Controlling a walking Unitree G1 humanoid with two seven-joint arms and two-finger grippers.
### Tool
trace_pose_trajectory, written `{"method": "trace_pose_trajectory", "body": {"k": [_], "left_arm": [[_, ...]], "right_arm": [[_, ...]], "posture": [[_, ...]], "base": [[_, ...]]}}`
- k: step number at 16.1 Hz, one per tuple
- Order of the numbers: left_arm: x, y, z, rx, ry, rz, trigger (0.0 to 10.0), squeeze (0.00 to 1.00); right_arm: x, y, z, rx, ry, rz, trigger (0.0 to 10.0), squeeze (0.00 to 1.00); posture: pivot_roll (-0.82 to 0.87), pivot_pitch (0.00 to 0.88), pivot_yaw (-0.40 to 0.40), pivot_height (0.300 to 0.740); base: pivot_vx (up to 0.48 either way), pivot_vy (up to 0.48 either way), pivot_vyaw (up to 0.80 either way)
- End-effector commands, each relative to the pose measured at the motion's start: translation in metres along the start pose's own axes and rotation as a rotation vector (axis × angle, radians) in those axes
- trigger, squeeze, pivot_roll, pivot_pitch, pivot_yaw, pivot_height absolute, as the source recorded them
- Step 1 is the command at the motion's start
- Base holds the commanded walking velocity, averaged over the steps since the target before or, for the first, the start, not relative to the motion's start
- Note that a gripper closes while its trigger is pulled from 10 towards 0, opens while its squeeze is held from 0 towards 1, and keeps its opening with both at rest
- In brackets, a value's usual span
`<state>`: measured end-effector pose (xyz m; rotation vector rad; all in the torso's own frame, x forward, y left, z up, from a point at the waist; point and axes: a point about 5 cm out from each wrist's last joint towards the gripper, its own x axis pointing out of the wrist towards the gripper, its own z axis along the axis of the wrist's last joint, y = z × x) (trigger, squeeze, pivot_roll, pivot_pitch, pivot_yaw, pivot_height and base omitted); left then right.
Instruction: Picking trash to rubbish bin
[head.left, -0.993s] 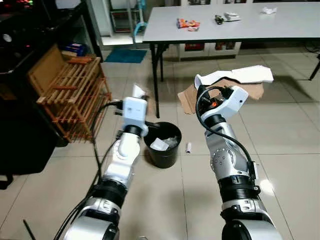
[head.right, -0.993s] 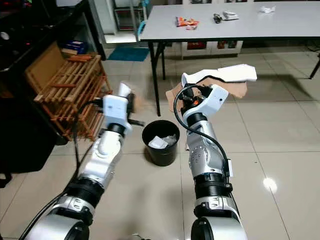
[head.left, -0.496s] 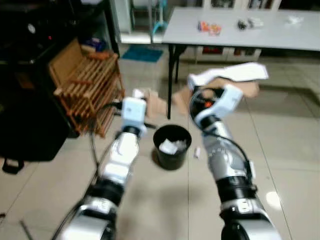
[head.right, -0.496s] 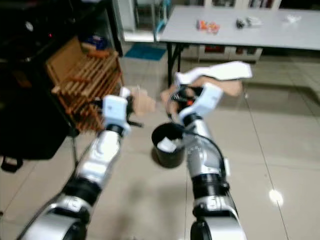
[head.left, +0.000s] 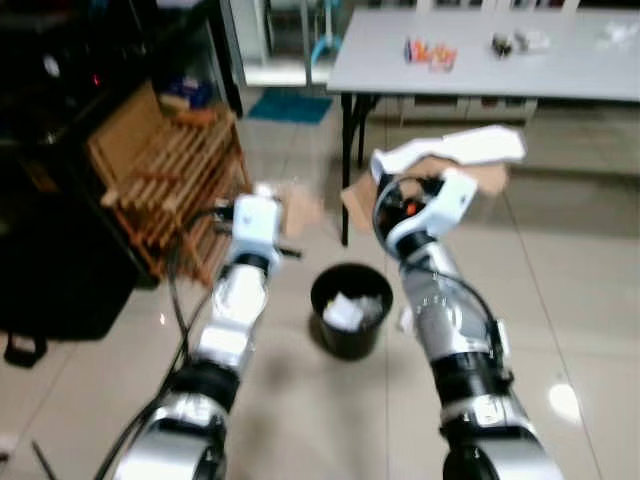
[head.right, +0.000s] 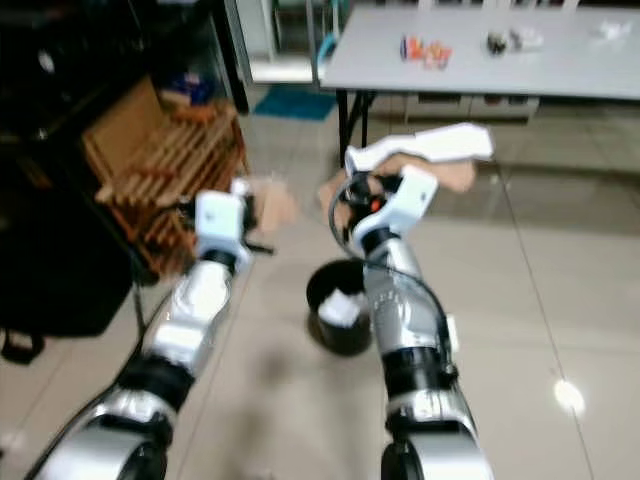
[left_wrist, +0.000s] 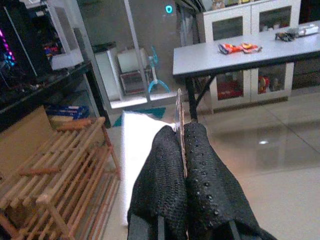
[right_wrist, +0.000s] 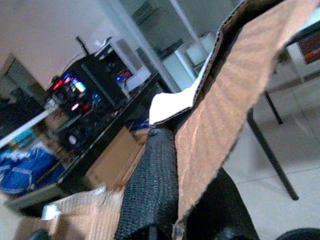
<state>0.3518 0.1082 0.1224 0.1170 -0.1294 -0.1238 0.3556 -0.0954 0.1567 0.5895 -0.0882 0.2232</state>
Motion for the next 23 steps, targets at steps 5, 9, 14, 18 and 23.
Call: {"method": "trace_pose_trajectory", "body": {"k": [5,9,14,18,23], "left_arm": [[0.0014,-0.0115,0.0032,-0.005,-0.007,-0.036,10.0,0.00],[0.0010,-0.0127,0.0026,-0.002,-0.004,-0.044,10.0,0.00],[0.0009,-0.0135,0.0025,-0.001,-0.002,-0.048,10.0,0.00],[0.0007,-0.0138,0.0022,-0.001,0.000,-0.051,10.0,0.00],[0.0007,-0.0144,0.0018,0.001,0.003,-0.058,10.0,0.00]], "right_arm": [[0.0018,0.0028,0.0011,0.004,-0.008,-0.001,10.0,0.00],[0.0016,0.0031,0.0012,0.004,-0.011,0.000,10.0,0.00],[0.0016,0.0026,0.0015,0.005,-0.011,-0.002,10.0,0.00],[0.0014,0.0023,0.0008,0.002,-0.005,-0.004,10.0,0.00],[0.0018,0.0022,0.0006,0.000,0.000,-0.006,10.0,0.00]], "posture": [[0.04,0.000,0.084,0.740],[0.03,0.000,0.084,0.740],[0.04,0.000,0.081,0.740],[0.04,0.000,0.080,0.740],[0.04,0.000,0.079,0.740]], "base": [[0.400,0.000,-0.44],[0.399,0.000,0.00],[0.401,0.000,0.00],[0.400,0.000,0.00],[0.400,0.000,0.00]]}}
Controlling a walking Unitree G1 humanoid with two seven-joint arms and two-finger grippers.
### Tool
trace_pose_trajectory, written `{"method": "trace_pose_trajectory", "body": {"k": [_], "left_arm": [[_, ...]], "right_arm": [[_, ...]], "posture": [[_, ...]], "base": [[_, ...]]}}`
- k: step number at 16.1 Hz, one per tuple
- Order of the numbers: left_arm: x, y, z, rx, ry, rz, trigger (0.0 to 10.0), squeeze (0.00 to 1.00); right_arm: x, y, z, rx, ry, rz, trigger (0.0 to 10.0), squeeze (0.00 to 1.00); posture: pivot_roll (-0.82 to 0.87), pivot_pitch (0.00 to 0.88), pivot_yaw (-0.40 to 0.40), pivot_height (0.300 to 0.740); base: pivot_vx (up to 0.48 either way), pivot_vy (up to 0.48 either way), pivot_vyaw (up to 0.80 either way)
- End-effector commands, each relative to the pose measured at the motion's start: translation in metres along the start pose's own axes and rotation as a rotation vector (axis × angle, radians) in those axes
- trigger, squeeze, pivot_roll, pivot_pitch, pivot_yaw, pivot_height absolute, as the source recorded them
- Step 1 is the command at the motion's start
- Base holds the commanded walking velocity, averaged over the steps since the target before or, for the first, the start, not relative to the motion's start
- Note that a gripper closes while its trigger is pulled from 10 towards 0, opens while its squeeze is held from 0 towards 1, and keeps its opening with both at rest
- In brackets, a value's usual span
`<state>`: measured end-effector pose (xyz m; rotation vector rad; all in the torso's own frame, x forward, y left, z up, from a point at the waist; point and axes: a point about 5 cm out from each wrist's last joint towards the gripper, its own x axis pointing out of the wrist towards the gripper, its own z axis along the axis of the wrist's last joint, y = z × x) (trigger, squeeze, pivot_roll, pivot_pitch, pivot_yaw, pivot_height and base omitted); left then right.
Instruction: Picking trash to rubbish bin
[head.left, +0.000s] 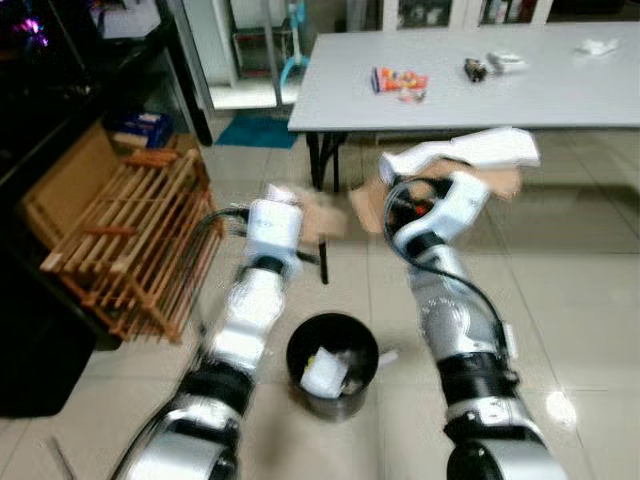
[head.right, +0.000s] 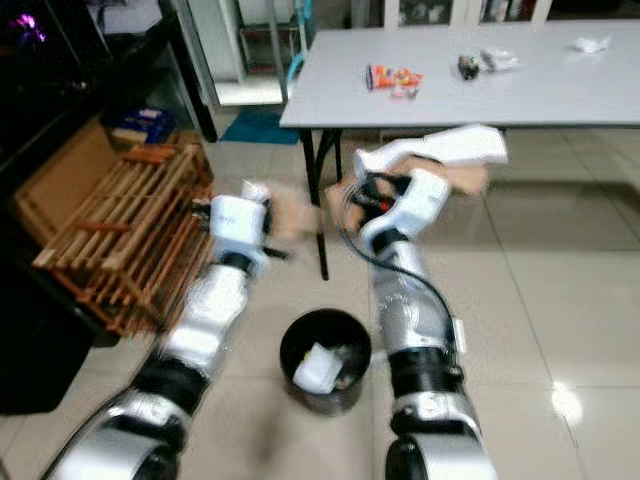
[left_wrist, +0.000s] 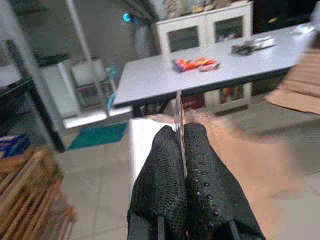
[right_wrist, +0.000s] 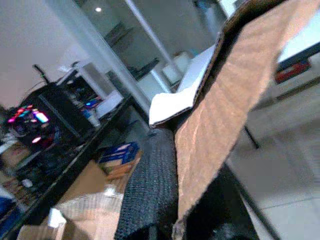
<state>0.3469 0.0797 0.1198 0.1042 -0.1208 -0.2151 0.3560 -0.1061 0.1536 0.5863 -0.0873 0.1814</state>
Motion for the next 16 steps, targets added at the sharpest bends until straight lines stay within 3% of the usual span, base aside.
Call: {"method": "trace_pose_trajectory", "body": {"k": [1,6,8,10,11,13,15,16], "left_arm": [[0.001,0.015,0.001,0.020,0.002,0.032,10.0,0.00],[-0.001,0.022,-0.012,0.038,0.066,0.025,10.0,0.00],[-0.002,0.023,-0.023,0.019,0.140,-0.016,10.0,0.00],[-0.014,0.022,-0.050,-0.040,0.289,-0.103,10.0,0.00],[-0.016,0.023,-0.053,-0.038,0.309,-0.106,10.0,0.00],[-0.021,0.024,-0.065,0.035,0.396,-0.134,10.0,0.00],[-0.042,0.025,-0.093,0.141,0.547,-0.169,10.0,0.00],[-0.046,0.024,-0.097,0.137,0.567,-0.170,10.0,0.00]], "right_arm": [[0.003,0.013,-0.003,0.004,0.011,0.034,10.0,0.00],[0.004,0.013,-0.003,-0.003,0.018,0.035,10.0,0.00],[0.004,0.012,-0.003,-0.004,0.019,0.034,10.0,0.00],[0.004,0.012,-0.003,-0.006,0.019,0.032,10.0,0.00],[0.004,0.012,-0.003,-0.006,0.019,0.032,10.0,0.00],[0.004,0.012,-0.003,-0.007,0.020,0.031,10.0,0.00],[0.005,0.012,-0.002,-0.009,0.023,0.032,10.0,0.00],[0.005,0.011,-0.002,-0.010,0.022,0.032,10.0,0.00]], "posture": [[0.04,0.000,0.079,0.740],[0.04,0.000,0.078,0.740],[0.04,0.000,0.077,0.740],[0.04,0.000,0.076,0.740],[0.04,0.000,0.076,0.740],[0.04,0.000,0.073,0.740],[0.03,0.000,0.073,0.740],[0.03,0.000,0.073,0.740]], "base": [[0.401,0.000,0.00],[0.399,0.000,0.00],[0.356,0.000,0.00],[0.000,0.000,0.00],[0.000,0.000,0.00],[0.000,0.000,0.00],[0.000,0.000,0.00],[0.000,0.000,0.00]]}}
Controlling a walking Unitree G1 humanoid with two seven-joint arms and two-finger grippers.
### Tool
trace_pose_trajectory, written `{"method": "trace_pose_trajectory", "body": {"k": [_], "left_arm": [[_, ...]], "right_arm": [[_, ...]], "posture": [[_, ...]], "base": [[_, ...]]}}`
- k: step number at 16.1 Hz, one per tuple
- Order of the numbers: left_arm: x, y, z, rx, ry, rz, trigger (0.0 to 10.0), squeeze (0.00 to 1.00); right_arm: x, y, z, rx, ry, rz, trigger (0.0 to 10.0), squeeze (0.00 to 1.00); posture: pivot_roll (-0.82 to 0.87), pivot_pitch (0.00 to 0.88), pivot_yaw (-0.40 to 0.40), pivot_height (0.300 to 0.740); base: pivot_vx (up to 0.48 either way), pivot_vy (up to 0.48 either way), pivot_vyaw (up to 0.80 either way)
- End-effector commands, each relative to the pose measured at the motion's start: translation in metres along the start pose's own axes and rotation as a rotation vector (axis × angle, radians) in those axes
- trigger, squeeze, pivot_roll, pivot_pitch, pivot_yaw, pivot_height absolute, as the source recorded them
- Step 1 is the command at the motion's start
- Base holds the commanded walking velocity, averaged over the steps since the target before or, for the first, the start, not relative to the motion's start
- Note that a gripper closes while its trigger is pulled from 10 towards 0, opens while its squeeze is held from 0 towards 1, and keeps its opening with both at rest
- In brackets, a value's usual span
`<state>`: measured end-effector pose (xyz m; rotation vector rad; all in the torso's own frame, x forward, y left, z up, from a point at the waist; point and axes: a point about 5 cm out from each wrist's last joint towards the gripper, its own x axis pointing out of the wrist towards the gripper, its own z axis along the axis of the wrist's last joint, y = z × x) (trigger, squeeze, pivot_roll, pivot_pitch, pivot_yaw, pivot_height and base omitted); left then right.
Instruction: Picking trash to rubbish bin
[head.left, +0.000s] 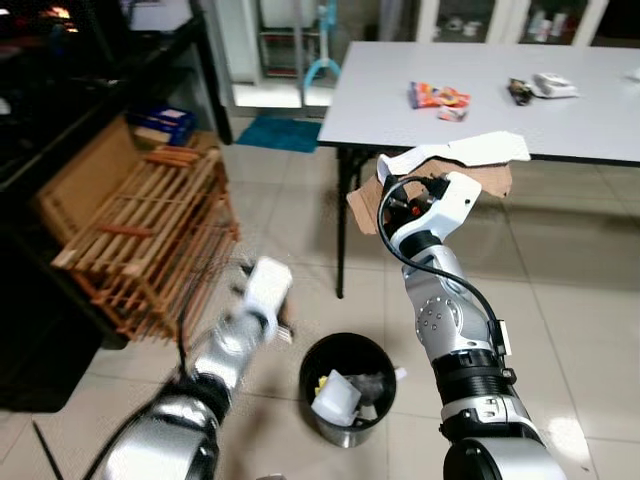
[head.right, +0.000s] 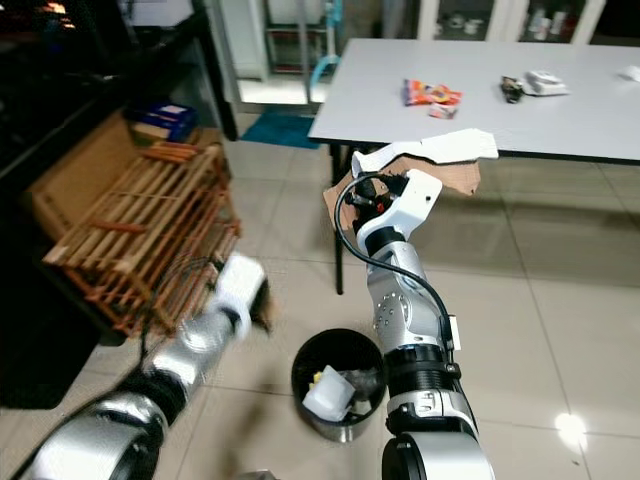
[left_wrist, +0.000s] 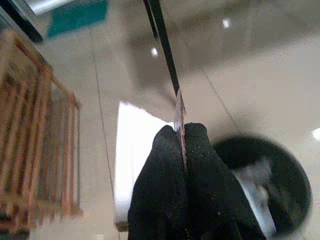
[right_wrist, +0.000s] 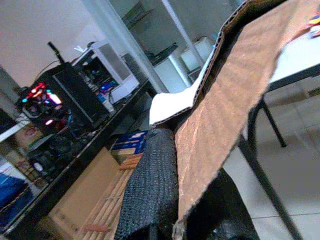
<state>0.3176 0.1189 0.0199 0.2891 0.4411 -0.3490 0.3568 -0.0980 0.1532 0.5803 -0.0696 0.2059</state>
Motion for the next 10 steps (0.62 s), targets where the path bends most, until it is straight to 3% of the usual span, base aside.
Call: {"method": "trace_pose_trajectory", "body": {"k": [1,3,4,5,10], "left_arm": [[-0.001,0.000,-0.007,0.005,0.038,-0.004,10.0,0.00],[-0.002,-0.005,-0.014,-0.002,0.068,-0.032,10.0,0.00],[-0.003,-0.010,-0.017,-0.022,0.081,-0.068,10.0,0.00],[-0.003,-0.021,-0.020,0.010,0.104,-0.139,10.0,0.00],[0.001,-0.046,-0.012,0.021,0.080,-0.232,10.0,0.00]], "right_arm": [[0.003,0.005,0.003,-0.009,-0.003,0.012,10.0,0.00],[0.003,0.004,0.003,-0.010,-0.002,0.010,10.0,0.00],[0.004,0.005,0.003,-0.011,0.001,0.012,10.0,0.00],[0.004,0.005,0.002,-0.012,0.003,0.015,10.0,0.00],[0.002,0.005,0.003,-0.014,-0.003,0.014,10.0,0.00]], "posture": [[0.03,0.000,0.071,0.740],[0.03,0.000,0.071,0.740],[0.03,0.000,0.070,0.740],[0.02,0.000,0.073,0.740],[0.00,0.000,0.086,0.740]], "base": [[0.000,0.000,0.00],[0.000,0.000,0.00],[0.000,0.000,0.00],[0.000,0.000,0.00],[0.000,0.000,0.00]]}}
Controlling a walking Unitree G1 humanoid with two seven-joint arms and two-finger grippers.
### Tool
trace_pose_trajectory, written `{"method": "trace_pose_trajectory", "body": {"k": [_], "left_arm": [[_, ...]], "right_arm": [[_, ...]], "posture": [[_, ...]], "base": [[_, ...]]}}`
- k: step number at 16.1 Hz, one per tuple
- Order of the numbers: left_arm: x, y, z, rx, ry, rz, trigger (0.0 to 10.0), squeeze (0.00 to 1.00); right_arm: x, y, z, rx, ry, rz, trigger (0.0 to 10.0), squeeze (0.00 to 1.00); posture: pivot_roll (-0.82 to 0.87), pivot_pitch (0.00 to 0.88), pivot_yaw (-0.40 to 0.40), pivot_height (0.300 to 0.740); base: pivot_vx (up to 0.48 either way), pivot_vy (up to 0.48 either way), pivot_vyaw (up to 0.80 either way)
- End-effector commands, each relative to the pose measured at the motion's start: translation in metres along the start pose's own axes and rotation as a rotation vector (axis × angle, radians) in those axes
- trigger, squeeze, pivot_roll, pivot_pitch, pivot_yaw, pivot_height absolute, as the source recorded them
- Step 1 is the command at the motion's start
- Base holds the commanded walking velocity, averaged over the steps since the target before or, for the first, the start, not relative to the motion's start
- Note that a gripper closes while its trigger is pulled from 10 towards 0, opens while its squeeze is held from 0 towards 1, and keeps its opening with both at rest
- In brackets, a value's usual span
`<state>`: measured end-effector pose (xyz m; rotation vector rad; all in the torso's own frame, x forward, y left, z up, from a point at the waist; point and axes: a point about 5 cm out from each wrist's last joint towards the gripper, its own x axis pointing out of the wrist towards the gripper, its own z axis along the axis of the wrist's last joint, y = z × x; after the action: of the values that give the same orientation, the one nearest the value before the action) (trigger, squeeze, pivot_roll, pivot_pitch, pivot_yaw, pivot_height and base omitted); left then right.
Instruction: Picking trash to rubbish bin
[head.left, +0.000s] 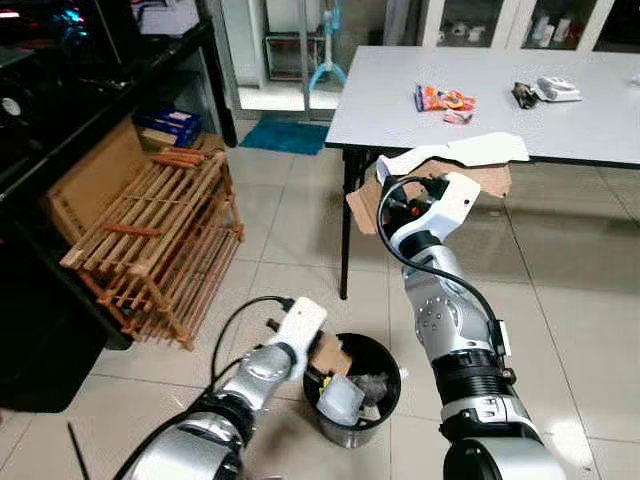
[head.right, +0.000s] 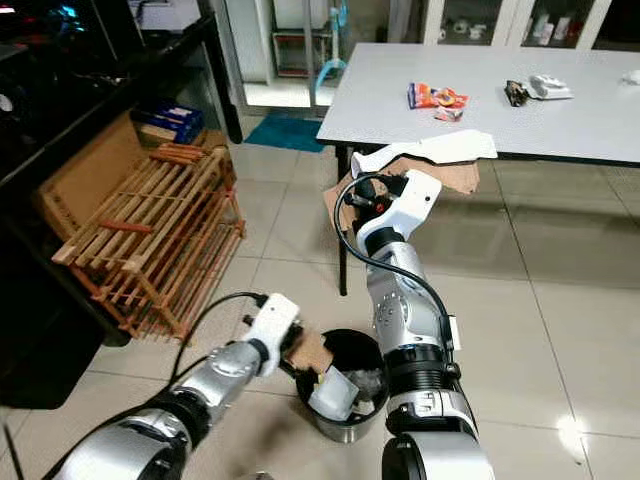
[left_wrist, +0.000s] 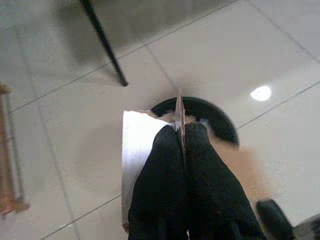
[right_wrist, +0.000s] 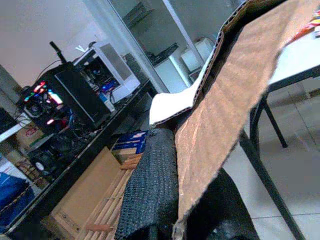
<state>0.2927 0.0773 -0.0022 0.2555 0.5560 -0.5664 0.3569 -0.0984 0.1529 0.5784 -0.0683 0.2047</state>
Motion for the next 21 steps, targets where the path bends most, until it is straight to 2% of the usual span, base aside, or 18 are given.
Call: {"method": "trace_pose_trajectory", "body": {"k": [1,3,6,19,21], "left_arm": [[0.0004,0.0041,0.0058,-0.012,-0.019,0.004,10.0,0.00],[-0.0004,0.0076,0.0067,-0.057,-0.040,0.028,10.0,0.00],[-0.0010,0.0095,0.0060,-0.038,-0.040,0.051,10.0,0.00],[0.0005,0.0061,0.0093,0.005,-0.045,0.045,10.0,0.00],[0.0006,0.0047,0.0100,0.013,-0.056,0.042,10.0,0.00]], "right_arm": [[0.0019,0.0056,0.0027,-0.012,-0.005,0.013,10.0,0.00],[0.0014,0.0062,0.0016,-0.009,-0.003,0.012,10.0,0.00],[0.0018,0.0066,0.0008,-0.007,0.000,0.015,10.0,0.00],[0.0027,0.0076,0.0010,-0.011,0.005,0.020,10.0,0.00],[0.0028,0.0077,0.0009,-0.010,0.005,0.020,10.0,0.00]], "posture": [[0.00,0.000,0.087,0.740],[0.00,0.000,0.090,0.740],[0.00,0.000,0.090,0.740],[0.01,0.000,0.082,0.740],[0.01,0.000,0.082,0.740]], "base": [[0.000,0.000,0.00],[0.000,0.000,0.00],[0.228,0.000,0.00],[0.479,0.000,0.00],[0.165,0.000,0.00]]}}
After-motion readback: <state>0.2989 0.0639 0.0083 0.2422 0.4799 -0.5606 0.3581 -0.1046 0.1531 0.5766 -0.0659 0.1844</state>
